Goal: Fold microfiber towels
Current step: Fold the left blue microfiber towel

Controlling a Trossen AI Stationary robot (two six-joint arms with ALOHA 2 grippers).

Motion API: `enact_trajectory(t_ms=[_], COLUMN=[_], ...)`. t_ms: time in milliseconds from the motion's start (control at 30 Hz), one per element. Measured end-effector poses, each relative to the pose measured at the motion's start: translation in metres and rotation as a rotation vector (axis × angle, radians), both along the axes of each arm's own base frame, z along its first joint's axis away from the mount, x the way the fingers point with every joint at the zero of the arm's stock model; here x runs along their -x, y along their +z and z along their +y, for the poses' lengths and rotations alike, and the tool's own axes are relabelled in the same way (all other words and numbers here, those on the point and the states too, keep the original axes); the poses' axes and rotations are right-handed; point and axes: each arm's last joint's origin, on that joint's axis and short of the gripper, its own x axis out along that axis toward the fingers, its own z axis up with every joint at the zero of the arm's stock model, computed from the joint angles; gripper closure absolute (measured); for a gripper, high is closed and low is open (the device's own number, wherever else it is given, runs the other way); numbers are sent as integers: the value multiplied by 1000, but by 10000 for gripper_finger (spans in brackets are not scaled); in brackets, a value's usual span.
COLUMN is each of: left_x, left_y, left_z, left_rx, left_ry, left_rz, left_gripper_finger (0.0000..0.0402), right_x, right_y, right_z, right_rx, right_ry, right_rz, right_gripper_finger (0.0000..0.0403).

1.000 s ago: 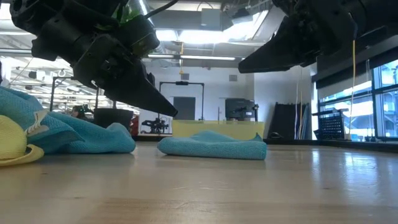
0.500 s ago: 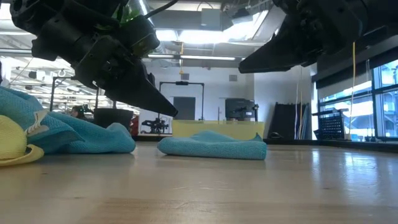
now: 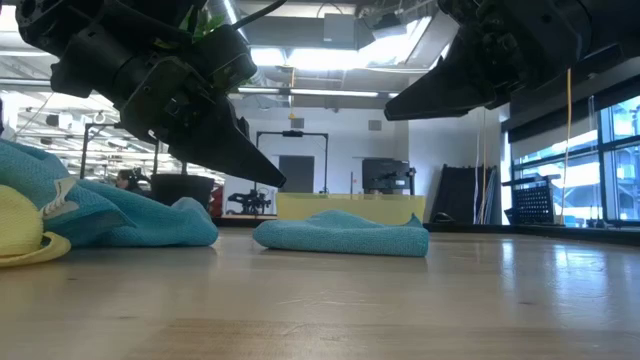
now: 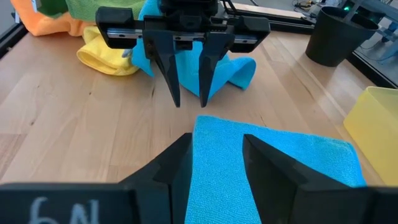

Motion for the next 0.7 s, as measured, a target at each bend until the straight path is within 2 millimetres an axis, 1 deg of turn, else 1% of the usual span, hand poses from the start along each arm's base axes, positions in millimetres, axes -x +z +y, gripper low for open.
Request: enact_trajectory(t_ms=[267, 433, 700], left_x=[0, -1, -1], left_y=[0, 3, 5], left_z=[0, -5, -7], left_rx=[0, -18, -20], left_ry=[-1, -39, -48], left_rz=[0, -36, -51], left_gripper_finger=[285, 285, 285], right_x=[0, 0, 0], right_y=[0, 1, 1], right_z=[0, 2, 2], right_rx=[2, 38, 17], right_ry=[1, 24, 15], right_rz=[2, -7, -8], right_gripper_finger=[260, 260, 260])
